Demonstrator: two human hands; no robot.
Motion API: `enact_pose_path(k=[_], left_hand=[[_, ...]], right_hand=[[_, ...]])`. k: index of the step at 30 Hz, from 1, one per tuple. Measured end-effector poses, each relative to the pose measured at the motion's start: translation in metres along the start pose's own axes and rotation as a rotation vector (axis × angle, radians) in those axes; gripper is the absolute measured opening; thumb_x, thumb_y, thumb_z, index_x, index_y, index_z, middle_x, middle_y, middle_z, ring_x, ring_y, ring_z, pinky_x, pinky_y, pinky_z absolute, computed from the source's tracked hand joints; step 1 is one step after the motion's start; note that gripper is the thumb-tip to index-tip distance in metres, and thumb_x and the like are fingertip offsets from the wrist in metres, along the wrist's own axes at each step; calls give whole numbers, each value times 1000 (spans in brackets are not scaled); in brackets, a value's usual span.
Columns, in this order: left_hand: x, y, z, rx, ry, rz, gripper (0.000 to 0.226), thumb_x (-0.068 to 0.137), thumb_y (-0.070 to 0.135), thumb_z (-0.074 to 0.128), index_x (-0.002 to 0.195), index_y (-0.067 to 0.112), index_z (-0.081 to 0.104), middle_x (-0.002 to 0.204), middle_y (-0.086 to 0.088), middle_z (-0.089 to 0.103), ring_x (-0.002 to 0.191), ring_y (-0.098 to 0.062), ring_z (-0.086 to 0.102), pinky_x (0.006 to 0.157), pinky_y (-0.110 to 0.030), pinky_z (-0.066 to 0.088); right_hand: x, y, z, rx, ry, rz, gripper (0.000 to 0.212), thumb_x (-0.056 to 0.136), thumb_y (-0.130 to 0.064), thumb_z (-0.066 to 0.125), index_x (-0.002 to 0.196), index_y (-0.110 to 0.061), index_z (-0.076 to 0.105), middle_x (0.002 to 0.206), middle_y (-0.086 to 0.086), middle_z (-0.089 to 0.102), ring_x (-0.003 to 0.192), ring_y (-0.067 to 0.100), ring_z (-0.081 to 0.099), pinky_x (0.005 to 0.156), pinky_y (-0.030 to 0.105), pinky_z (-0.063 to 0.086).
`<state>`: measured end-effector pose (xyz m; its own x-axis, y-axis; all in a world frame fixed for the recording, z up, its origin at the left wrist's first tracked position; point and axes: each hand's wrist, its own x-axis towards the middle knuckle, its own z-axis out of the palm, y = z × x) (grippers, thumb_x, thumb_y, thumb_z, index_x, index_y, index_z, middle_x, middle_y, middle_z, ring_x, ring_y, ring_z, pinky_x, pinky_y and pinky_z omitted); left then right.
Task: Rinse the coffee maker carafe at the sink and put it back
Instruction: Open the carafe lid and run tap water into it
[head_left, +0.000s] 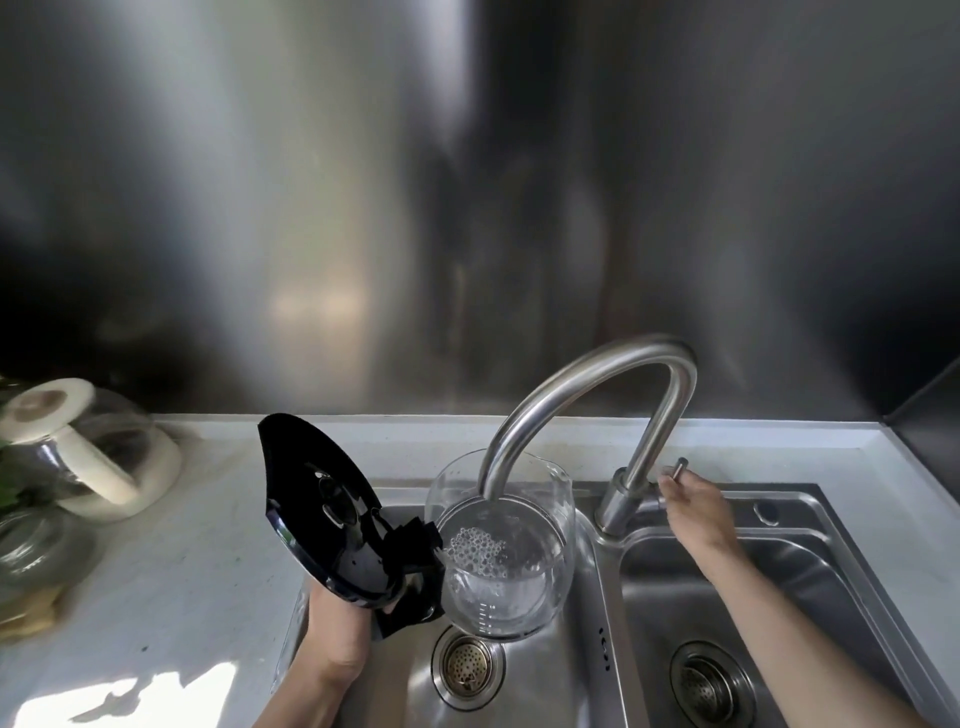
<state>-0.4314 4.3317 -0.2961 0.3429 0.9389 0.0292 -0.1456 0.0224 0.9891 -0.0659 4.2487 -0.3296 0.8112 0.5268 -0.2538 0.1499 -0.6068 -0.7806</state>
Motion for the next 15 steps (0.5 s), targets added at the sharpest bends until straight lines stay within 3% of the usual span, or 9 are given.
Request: enact_pose_path(k=[2,3,5,6,8,9,12,15], left_hand=[[-3,3,-1,-29,-2,-5,40,75,43,58,59,7,51,45,-8,40,37,-12,39,36,-19,37],[-3,-2,-4,-42,25,-8,42,72,44,59,60,5,49,46,-9,40,39,-15,40,36,-20,37],[-6,-15,-14,-7,34,-35,41,66,45,62,60,7,47,50,-9,40,48,-16,39,40,-23,36],[-9,-17,-17,18,31,-55,43,65,46,64,61,7,47,51,-10,40,51,-17,39,43,-25,36],[-12,-19,-20,17,-23,-40,57,69,54,66,66,-1,50,53,-13,42,55,-18,41,49,-26,36],[-14,-18,-21,23,-47,-28,59,73,57,64,64,0,51,52,-13,43,56,-16,41,53,-25,36],[-25,-2,-21,7,-78,-9,47,66,69,72,57,24,62,49,-1,53,46,-10,47,50,-17,41],[-37,17,-17,-19,-69,38,46,63,75,72,55,30,64,49,0,57,45,-2,50,47,-13,42]], right_hand=[[-14,-5,-2,157,127,96,48,106,-25,51,150,-6,46,157,15,49,145,34,45,123,44,32],[-24,-8,-7,300,263,119,50,106,-20,50,153,-6,42,159,14,46,146,32,44,125,43,29],[-58,-22,-23,587,470,56,41,105,-7,46,146,-7,52,145,10,57,132,24,56,120,37,38],[-78,-29,-29,659,489,-19,38,104,-2,46,138,-10,59,135,8,62,120,16,61,114,32,44],[-113,-40,-34,652,452,-194,35,102,3,47,122,-18,66,123,8,65,106,6,63,105,22,49],[-126,-45,-34,635,421,-267,34,102,5,48,116,-19,67,120,10,67,107,9,65,103,20,50],[-162,-65,-29,571,314,-488,25,103,2,49,108,-14,68,111,13,72,110,26,68,100,25,52],[-206,-90,-31,508,139,-678,21,100,-15,50,104,-20,70,105,9,75,105,22,71,94,24,54]])
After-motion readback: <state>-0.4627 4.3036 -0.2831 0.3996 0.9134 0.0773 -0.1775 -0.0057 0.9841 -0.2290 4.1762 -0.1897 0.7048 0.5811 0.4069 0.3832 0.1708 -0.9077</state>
